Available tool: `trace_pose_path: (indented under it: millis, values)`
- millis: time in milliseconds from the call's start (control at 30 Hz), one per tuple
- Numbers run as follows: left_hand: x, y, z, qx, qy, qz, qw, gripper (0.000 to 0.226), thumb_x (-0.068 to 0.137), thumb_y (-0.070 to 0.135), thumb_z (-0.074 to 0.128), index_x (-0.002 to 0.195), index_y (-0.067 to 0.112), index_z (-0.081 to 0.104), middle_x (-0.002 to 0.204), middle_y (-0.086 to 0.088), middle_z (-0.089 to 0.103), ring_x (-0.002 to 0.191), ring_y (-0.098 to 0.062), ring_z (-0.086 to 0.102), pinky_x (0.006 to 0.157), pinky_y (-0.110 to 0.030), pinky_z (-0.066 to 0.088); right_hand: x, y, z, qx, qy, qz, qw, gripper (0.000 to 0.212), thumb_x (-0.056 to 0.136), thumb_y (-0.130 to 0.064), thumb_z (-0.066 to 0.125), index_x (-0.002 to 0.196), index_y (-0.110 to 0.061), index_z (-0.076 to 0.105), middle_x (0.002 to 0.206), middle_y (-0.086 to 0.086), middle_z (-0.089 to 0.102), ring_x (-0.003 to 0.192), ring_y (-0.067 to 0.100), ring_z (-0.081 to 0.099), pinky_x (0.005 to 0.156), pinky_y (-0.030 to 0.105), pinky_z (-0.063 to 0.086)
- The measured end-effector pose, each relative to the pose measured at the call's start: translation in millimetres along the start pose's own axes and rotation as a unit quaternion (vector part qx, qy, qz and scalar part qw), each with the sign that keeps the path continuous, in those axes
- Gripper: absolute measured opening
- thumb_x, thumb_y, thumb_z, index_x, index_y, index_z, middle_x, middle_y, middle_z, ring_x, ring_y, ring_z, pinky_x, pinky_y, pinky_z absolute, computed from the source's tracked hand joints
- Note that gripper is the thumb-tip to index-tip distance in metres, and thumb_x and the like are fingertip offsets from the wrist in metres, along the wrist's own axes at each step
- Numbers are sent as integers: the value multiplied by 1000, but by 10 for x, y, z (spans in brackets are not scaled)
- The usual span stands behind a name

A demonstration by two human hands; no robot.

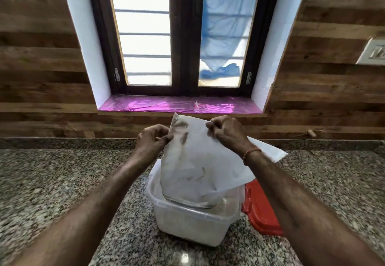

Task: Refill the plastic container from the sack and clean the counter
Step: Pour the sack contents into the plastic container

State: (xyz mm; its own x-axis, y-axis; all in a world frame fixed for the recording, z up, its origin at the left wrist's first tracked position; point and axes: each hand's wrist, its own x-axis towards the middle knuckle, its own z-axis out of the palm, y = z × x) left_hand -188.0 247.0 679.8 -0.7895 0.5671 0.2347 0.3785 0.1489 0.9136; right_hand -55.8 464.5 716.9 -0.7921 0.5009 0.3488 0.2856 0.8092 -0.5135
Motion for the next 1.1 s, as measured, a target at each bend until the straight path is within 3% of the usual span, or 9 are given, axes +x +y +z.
trace_pose_path:
  millis: [133,267,367,467,667,833,933,1000,1100]
  values:
    - [-102,-52,109,-30,39,-27,998,15,80,31,82,81,17,75,82,-8,76,75,-19,69,77,-56,59,23,-83,32,39,-11,-30,999,16,90,-39,71,85,-25,74,79,-10,72,79,13,66,68,29,50]
    - [-226,53,181,-41,83,-22,995,22,80,39,80,82,18,74,82,-9,76,72,-18,66,71,-54,59,23,-208,64,40,9,-38,998,17,85,-43,77,80,-28,73,76,-14,68,74,3,61,58,20,37]
    - [-199,225,144,-116,89,-23,989,18,96,29,70,102,13,75,98,-11,77,84,-18,72,71,-42,63,22,-213,95,39,-10,-49,998,17,82,-43,81,76,-29,73,74,-17,66,77,2,63,60,20,38]
    - [-108,383,67,-115,71,-11,991,17,94,19,72,99,3,76,94,-11,75,79,-11,68,70,-22,57,-18,-221,135,41,-17,-66,997,19,81,-44,81,78,-26,75,76,-16,66,77,1,60,58,17,35]
    - [-103,381,91,-107,105,-43,988,9,92,8,73,87,0,73,76,-11,69,68,-17,63,67,-33,57,-67,-247,181,64,-25,-71,995,23,81,-46,80,80,-24,77,71,-17,65,74,2,60,63,21,38]
    - [-144,376,211,-224,199,-92,950,11,95,3,67,84,5,68,76,-7,70,55,-8,69,50,-23,57,-132,-246,159,84,-33,-75,993,23,80,-51,80,80,-28,79,56,-20,57,62,-2,55,56,20,32]
    - [-156,398,242,18,228,3,974,25,100,29,61,120,15,65,115,-8,65,101,-24,69,70,-36,61,-130,-227,109,79,-28,-74,994,20,81,-47,80,82,-27,80,62,-19,58,68,0,55,55,17,32]
    - [-150,462,267,187,216,76,955,49,98,43,57,143,26,48,141,-8,52,126,-24,51,95,-42,48,-127,-232,80,75,-30,-83,993,17,83,-43,80,82,-26,80,68,-18,59,69,1,55,54,16,32]
    - [-171,526,315,314,178,207,909,66,99,38,60,157,22,33,158,-6,39,142,-23,39,108,-45,34,-127,-277,60,60,-37,-96,993,11,88,-36,76,86,-26,80,76,-14,65,76,5,58,60,20,39]
